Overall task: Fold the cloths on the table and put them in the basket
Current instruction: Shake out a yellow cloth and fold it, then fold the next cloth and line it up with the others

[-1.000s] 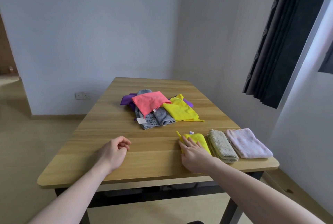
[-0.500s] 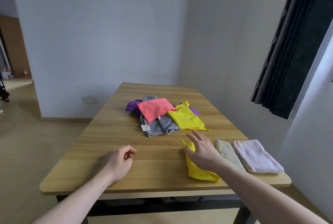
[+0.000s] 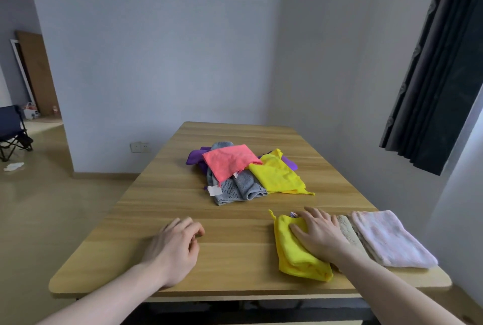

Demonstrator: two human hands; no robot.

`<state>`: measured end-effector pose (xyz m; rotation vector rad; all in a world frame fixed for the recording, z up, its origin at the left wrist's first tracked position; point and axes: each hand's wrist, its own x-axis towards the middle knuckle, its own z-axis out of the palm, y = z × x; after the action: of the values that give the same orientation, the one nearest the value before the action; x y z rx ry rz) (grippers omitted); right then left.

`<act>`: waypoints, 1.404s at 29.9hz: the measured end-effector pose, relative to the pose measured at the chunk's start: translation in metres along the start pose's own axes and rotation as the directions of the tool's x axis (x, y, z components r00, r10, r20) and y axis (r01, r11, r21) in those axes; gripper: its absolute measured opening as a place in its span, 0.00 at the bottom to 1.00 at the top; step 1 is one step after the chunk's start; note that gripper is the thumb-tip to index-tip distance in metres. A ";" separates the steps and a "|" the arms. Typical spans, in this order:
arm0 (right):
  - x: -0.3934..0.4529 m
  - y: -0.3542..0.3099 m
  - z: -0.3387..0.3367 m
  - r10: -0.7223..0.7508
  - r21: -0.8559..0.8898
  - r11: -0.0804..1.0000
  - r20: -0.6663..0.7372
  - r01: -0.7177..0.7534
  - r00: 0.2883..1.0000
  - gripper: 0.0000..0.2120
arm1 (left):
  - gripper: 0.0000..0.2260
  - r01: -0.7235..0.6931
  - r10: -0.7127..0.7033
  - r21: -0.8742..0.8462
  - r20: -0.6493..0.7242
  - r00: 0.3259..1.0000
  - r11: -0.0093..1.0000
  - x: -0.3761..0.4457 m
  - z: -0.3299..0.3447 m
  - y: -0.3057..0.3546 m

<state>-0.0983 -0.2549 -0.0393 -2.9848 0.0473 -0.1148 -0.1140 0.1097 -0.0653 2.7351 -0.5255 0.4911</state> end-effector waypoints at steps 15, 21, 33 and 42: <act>0.004 0.010 0.020 -0.035 0.129 0.990 -0.109 0.049 0.993 0.26 | 0.18 0.063 -0.083 0.140 0.142 0.986 0.988 0.169 0.010 0.048; 0.004 0.009 0.022 -0.040 0.165 0.984 -0.125 0.061 0.991 0.25 | 0.21 0.211 -0.246 0.153 0.267 0.932 0.965 0.204 0.031 0.035; 0.006 0.010 0.025 -0.050 0.197 0.978 -0.128 0.075 0.991 0.27 | 0.20 0.292 -0.322 0.160 0.215 0.922 0.943 0.220 0.057 0.022; 0.003 0.011 0.022 -0.047 0.222 0.972 -0.128 0.075 0.991 0.26 | 0.16 0.258 -0.251 0.012 -0.190 0.949 0.966 0.233 -0.003 0.036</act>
<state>-0.0933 -0.2622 -0.0628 -2.7481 -0.0408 -0.2904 0.0745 0.0099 0.0359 2.6996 -0.1138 0.6852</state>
